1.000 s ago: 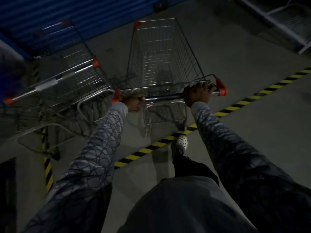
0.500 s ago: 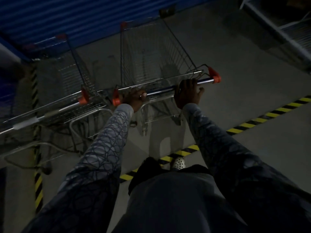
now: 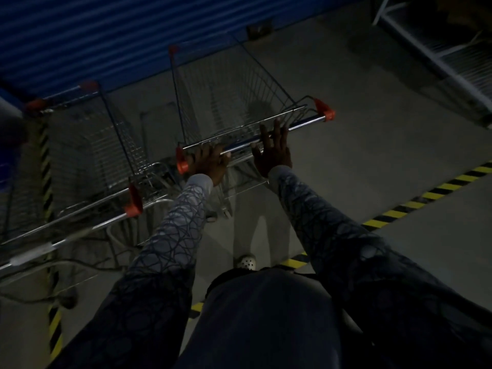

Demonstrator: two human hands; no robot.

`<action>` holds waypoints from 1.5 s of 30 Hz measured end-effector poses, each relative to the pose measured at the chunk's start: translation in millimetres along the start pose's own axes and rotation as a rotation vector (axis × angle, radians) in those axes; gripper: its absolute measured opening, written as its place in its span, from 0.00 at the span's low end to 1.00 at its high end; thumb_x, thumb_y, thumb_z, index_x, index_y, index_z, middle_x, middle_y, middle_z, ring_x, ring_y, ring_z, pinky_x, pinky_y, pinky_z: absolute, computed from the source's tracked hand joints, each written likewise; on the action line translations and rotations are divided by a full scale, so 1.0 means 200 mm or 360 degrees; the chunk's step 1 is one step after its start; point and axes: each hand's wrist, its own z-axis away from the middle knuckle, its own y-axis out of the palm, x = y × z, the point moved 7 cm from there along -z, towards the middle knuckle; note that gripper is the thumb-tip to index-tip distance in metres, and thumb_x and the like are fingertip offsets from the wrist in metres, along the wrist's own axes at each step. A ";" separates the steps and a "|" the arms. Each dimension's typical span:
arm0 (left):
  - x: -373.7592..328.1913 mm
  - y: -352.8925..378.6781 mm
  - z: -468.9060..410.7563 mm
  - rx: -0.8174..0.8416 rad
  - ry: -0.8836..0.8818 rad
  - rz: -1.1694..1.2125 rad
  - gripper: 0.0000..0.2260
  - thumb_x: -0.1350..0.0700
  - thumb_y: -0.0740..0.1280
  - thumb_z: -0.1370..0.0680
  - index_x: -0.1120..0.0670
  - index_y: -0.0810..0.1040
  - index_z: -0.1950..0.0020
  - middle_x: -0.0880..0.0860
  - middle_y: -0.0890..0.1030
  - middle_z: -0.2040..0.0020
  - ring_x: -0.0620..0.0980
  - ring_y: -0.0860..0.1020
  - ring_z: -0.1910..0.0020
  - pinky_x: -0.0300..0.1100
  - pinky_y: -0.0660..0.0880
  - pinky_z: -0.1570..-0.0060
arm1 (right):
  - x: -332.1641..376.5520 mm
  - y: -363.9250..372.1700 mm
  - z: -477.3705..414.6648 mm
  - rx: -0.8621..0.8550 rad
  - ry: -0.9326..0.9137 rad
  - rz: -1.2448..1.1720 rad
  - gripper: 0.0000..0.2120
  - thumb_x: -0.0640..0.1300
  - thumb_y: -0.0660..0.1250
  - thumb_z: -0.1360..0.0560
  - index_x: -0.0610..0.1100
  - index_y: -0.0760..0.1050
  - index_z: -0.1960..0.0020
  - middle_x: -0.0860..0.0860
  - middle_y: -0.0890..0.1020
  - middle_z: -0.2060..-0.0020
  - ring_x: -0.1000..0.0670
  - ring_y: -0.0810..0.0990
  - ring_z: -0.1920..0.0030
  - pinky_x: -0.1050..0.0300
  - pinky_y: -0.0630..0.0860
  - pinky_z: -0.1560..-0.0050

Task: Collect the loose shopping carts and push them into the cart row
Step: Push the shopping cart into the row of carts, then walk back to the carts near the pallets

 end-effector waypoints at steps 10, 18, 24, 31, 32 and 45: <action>0.04 -0.04 -0.17 0.0027 -0.0064 -0.0293 0.47 0.37 0.68 0.25 0.49 0.42 0.18 0.60 0.43 0.18 0.62 0.43 0.20 0.64 0.38 0.26 | 0.14 -0.03 -0.25 0.0558 0.0197 0.0075 0.39 0.56 0.66 0.22 0.61 0.46 0.19 0.54 0.38 0.20 0.47 0.35 0.20 0.31 0.54 0.27; -0.46 0.20 -0.20 0.0711 0.0529 -0.0260 0.35 0.36 0.62 0.21 0.46 0.53 0.18 0.57 0.51 0.18 0.60 0.54 0.21 0.53 0.55 0.23 | -0.15 -0.29 -0.21 0.0764 0.0570 -0.0272 0.27 0.59 0.56 0.17 0.46 0.66 0.23 0.45 0.67 0.24 0.42 0.67 0.26 0.53 0.64 0.27; -1.01 0.43 0.02 0.1128 0.0825 0.0525 0.15 0.42 0.70 0.25 0.48 0.79 0.43 0.55 0.83 0.46 0.58 0.79 0.42 0.51 0.76 0.38 | -0.66 -0.66 0.44 0.0073 0.1062 -0.0818 0.20 0.56 0.62 0.18 0.47 0.75 0.31 0.47 0.78 0.34 0.46 0.76 0.35 0.57 0.70 0.38; -1.45 0.54 0.75 0.1600 0.1270 0.0744 0.03 0.51 0.67 0.19 0.43 0.80 0.48 0.53 0.84 0.47 0.53 0.81 0.50 0.43 0.73 0.51 | -0.94 -0.77 1.64 -0.1025 0.1652 -0.1329 0.17 0.57 0.64 0.19 0.48 0.80 0.39 0.53 0.85 0.46 0.52 0.84 0.49 0.52 0.79 0.51; -1.51 0.55 0.84 0.1646 0.1317 0.0743 0.03 0.51 0.67 0.19 0.43 0.80 0.49 0.53 0.84 0.48 0.53 0.81 0.51 0.43 0.72 0.52 | -0.95 -0.73 1.81 -0.1143 0.1753 -0.1383 0.16 0.57 0.64 0.19 0.48 0.80 0.40 0.53 0.85 0.47 0.51 0.84 0.50 0.52 0.80 0.52; -2.11 0.34 2.28 0.2107 0.2203 0.0798 0.05 0.54 0.67 0.18 0.47 0.82 0.46 0.51 0.85 0.47 0.48 0.82 0.47 0.42 0.76 0.50 | -0.98 -0.39 3.16 -0.1669 0.2386 -0.1812 0.13 0.50 0.65 0.18 0.42 0.79 0.42 0.45 0.86 0.52 0.49 0.83 0.62 0.59 0.71 0.65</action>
